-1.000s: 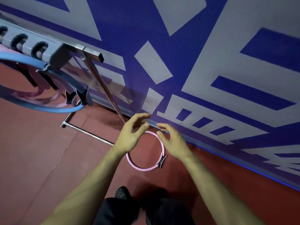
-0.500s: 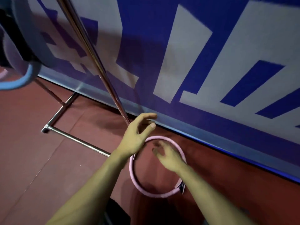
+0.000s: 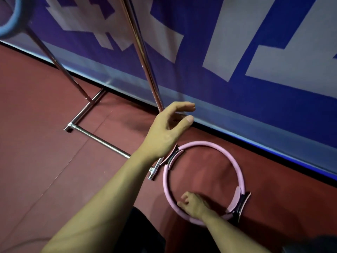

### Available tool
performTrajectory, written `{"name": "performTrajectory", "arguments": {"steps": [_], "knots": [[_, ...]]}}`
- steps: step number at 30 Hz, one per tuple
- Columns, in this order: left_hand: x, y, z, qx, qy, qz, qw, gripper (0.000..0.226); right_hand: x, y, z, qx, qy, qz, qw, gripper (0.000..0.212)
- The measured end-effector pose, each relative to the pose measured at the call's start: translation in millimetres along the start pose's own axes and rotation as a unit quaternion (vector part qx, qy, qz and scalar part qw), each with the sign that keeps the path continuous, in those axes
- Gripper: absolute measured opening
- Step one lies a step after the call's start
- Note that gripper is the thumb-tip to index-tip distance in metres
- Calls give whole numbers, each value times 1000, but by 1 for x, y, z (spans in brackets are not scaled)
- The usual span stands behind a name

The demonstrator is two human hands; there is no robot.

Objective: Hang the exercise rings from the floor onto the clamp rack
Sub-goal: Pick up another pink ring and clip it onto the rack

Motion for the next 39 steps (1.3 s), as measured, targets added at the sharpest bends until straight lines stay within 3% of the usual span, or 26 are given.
{"name": "performTrajectory", "arguments": {"steps": [16, 21, 31, 34, 39], "knots": [[1, -22, -8, -26, 18, -3, 999, 33, 29, 1, 18, 21, -108, -11, 994, 53], [4, -19, -13, -37, 12, -10, 999, 34, 16, -2, 17, 11, -114, -50, 992, 50], [26, 2, 2, -44, -13, -32, 998, 35, -61, -44, -28, -38, -55, -128, 990, 53], [32, 13, 26, -48, -17, -36, 998, 34, -102, -67, -39, -42, -42, -116, 991, 67], [42, 28, 99, -56, -29, -48, 997, 30, -184, -118, -52, -19, -54, -13, 998, 60]]}}
Point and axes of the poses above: each hand's wrist, its own y-axis towards the middle knuckle, its own x-axis out of the palm, z = x × y, the point moved 2 cm from there along y, towards the middle knuckle, and after that the axes turned 7 degrees about -y, right-handed, at the moved point
